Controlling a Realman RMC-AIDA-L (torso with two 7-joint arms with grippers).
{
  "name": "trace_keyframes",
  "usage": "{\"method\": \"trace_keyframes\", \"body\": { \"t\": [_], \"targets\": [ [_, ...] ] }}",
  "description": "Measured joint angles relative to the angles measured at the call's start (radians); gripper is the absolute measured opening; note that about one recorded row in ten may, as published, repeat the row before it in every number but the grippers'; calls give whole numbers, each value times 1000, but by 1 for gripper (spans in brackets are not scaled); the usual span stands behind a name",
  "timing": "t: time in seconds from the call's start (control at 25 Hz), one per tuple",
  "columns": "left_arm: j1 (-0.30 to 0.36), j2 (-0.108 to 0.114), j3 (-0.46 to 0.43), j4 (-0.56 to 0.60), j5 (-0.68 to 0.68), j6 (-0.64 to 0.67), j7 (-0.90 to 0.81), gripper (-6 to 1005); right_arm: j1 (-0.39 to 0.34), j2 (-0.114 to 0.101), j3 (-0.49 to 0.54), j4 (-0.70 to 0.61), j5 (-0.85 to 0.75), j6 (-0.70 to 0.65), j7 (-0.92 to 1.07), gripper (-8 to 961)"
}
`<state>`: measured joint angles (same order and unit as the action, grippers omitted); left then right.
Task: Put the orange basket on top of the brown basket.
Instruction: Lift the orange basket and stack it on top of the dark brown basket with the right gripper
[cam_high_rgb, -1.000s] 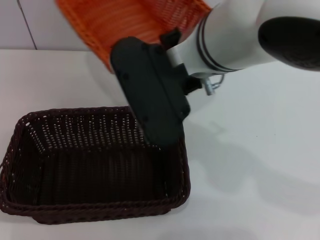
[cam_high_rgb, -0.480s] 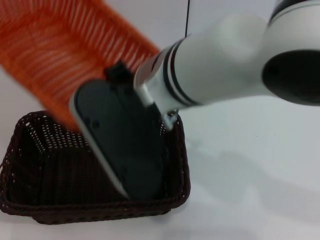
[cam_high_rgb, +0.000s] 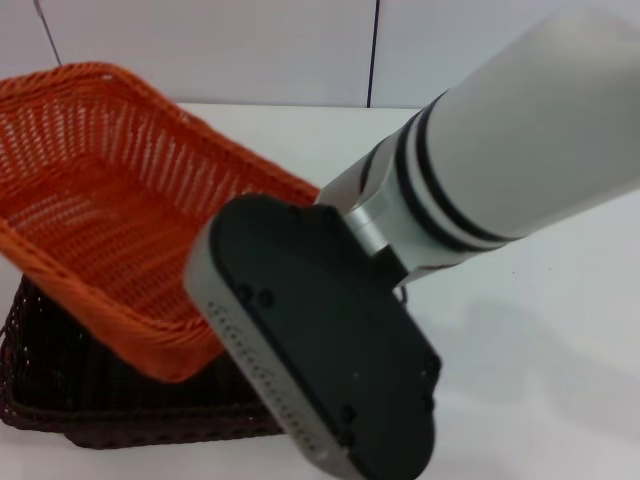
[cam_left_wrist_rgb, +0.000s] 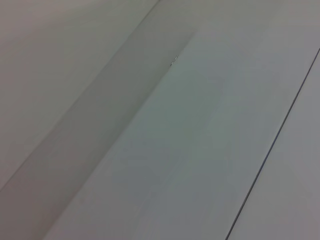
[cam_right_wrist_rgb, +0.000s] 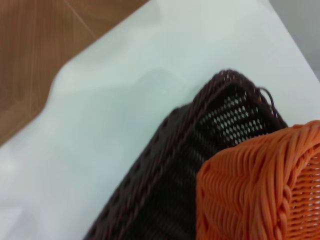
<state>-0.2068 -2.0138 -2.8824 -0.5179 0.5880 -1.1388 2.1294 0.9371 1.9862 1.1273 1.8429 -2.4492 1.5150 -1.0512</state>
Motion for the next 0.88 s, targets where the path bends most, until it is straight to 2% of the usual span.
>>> {"method": "trace_keyframes", "body": {
  "t": [0.08, 0.12, 0.2, 0.28, 0.48, 0.76, 0.84, 0.88],
  "targets": [
    [-8, -3, 0, 1, -10, 0, 2, 828, 5, -24, -19, 5, -16, 4, -2, 127],
    [-8, -3, 0, 1, -10, 0, 2, 828, 5, -24, -19, 5, -16, 4, -2, 127],
    [-14, -5, 0, 4, -18, 0, 4, 828, 18, -37, -44, 11, -29, 12, -2, 126],
    [-21, -7, 0, 14, -33, -2, 6, 828, 37, -59, -64, 44, -29, 27, -8, 126],
    [-29, -14, 0, 41, -58, -6, 7, 828, 13, -78, -63, 72, -22, 8, -85, 126],
    [-32, -15, 0, 73, -110, -12, 2, 828, -43, -83, -73, 104, -19, -6, -219, 126],
    [-33, -22, 0, 78, -130, -33, 0, 828, -75, -85, -58, 117, -15, -7, -292, 126],
    [-34, -29, 0, 79, -142, -52, 0, 828, -130, -61, -18, 127, -21, -2, -400, 126]
  ]
}}
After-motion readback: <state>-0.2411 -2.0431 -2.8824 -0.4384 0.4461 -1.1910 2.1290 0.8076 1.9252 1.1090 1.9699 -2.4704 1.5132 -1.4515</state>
